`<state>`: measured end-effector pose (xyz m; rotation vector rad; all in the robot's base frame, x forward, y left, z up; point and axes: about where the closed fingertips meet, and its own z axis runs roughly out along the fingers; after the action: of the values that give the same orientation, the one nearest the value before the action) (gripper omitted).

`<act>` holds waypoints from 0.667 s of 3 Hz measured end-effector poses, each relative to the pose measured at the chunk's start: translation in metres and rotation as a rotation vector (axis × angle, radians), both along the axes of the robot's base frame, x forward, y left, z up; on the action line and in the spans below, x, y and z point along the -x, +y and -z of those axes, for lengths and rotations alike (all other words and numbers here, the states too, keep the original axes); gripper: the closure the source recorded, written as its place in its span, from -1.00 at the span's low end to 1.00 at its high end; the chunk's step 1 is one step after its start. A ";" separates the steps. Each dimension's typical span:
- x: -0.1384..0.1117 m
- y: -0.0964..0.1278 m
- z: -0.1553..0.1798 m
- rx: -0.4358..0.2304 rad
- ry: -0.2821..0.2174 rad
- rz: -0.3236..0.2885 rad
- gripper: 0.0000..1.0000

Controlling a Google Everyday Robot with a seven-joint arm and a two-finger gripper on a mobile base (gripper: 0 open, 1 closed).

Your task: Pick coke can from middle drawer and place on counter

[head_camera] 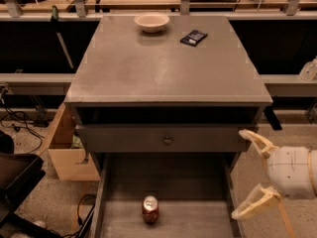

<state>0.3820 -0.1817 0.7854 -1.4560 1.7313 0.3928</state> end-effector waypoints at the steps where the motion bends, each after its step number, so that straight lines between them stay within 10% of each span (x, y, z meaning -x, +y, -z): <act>1: 0.000 0.003 0.001 0.028 -0.063 -0.062 -1.00; 2: 0.000 0.003 0.000 0.030 -0.061 -0.060 -1.00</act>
Offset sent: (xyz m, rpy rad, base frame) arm -0.0002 0.0032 -0.0014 -0.0273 -0.0620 0.0614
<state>0.3819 -0.1788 0.7850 -1.5284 1.6549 0.3513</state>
